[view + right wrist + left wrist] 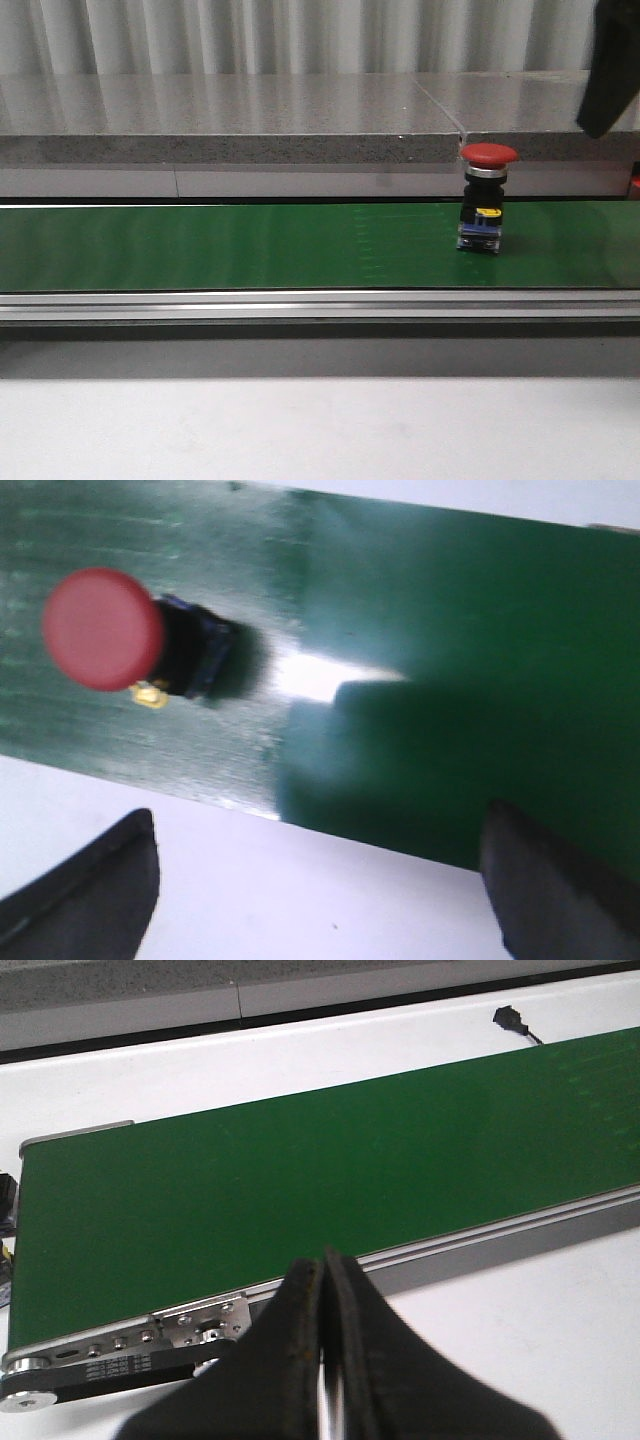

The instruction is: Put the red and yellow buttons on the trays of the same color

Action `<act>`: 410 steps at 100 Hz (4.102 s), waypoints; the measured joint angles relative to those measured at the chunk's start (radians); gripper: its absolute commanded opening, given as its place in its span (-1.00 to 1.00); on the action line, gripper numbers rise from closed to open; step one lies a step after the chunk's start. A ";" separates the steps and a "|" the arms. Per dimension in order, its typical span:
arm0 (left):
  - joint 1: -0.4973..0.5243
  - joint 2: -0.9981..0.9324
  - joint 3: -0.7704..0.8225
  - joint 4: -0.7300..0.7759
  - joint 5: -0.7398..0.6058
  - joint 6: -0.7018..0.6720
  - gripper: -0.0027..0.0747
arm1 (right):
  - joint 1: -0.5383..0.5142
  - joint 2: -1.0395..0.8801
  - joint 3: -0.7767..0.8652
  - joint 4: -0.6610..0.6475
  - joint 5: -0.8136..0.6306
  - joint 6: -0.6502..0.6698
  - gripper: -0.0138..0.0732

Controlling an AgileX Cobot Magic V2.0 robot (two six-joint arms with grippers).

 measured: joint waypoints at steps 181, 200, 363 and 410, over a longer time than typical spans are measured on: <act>0.000 0.000 0.000 0.000 0.000 0.000 -0.98 | -0.493 0.184 -0.233 0.021 0.019 0.062 -0.33; 0.000 0.000 0.000 0.000 0.000 0.000 -0.98 | -0.561 0.184 -0.233 0.021 -0.008 0.124 -0.33; 0.000 0.000 0.000 0.000 0.000 0.000 -0.98 | -0.595 0.447 -0.233 0.077 -0.234 0.126 0.47; 0.000 0.000 0.000 0.000 0.000 0.000 -0.98 | -0.595 0.324 -0.202 0.021 -0.206 0.114 0.43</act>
